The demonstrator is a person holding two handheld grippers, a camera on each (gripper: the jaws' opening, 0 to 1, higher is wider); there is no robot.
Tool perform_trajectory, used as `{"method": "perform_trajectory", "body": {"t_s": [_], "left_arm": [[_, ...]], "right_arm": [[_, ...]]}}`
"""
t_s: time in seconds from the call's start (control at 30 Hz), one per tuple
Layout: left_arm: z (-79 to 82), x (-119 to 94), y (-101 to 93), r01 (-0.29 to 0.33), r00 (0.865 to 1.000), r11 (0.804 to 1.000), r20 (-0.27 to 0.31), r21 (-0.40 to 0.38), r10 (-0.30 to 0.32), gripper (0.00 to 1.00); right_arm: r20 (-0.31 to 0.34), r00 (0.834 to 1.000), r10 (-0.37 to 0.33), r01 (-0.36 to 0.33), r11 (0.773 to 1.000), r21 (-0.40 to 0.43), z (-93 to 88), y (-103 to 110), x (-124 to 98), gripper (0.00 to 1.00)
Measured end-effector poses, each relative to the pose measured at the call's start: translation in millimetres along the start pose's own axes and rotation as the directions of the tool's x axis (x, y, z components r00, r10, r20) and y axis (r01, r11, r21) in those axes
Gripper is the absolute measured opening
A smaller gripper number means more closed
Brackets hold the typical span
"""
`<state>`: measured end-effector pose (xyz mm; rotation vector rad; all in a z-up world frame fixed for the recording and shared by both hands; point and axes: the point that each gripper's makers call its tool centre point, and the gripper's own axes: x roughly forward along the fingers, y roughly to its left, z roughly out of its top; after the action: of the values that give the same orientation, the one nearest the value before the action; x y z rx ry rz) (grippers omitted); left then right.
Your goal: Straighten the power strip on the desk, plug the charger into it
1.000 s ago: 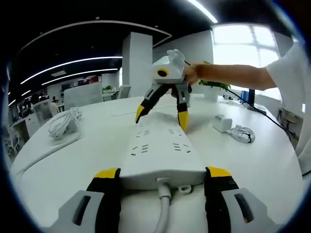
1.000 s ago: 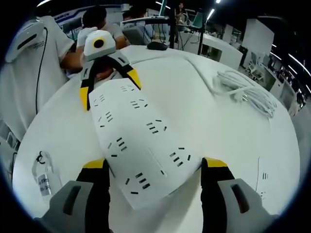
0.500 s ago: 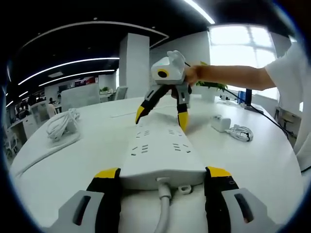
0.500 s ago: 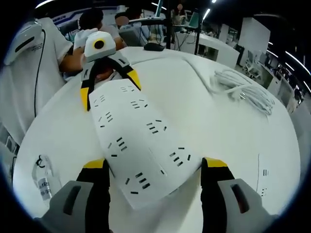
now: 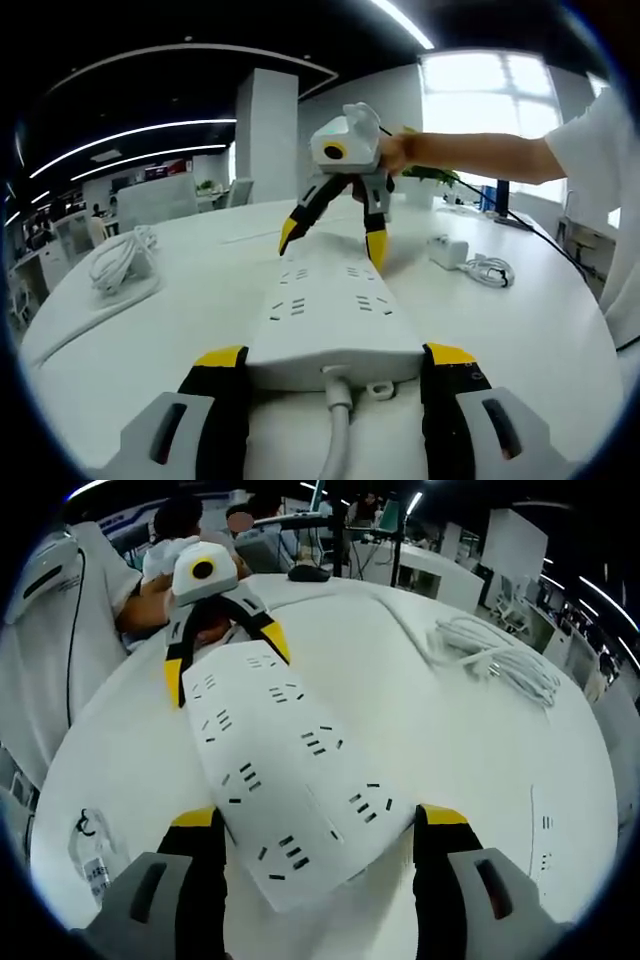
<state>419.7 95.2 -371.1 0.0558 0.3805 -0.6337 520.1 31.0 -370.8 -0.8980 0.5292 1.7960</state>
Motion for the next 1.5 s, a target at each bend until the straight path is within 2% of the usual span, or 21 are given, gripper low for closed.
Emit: {"method": "perform_trajectory", "body": {"t_s": [0.37,0.87,1.3,1.4,1.5], "left_arm": [[-0.6,-1.0,1.2,0.037,0.999,0.999,-0.007,0.015,-0.037,0.7],[-1.3,-1.7,2.7,0.06,0.998,0.998,-0.012,0.024,-0.06,0.7],[-1.5,-1.3,2.4,0.057,0.998,0.998,-0.005,0.024,-0.057,0.7],[-1.2,-1.1,2.1,0.06,0.998,0.998,-0.002,0.025,-0.06,0.7],[-1.0,-0.9,2.0,0.06,0.998,0.998,-0.004,0.025,-0.06,0.7]], "right_arm": [[-0.008,0.999,-0.031,0.031,0.999,0.04,-2.1,5.7,-1.9,0.75],[0.017,0.999,-0.049,0.048,0.997,0.067,-3.0,7.2,-2.2,0.75],[0.005,0.999,-0.052,0.051,0.996,0.074,-4.2,6.1,-2.3,0.75],[0.03,0.998,-0.048,0.046,0.996,0.077,-5.5,4.6,-3.1,0.75],[0.02,0.999,-0.043,0.041,0.996,0.077,-5.3,3.0,-2.6,0.75]]}}
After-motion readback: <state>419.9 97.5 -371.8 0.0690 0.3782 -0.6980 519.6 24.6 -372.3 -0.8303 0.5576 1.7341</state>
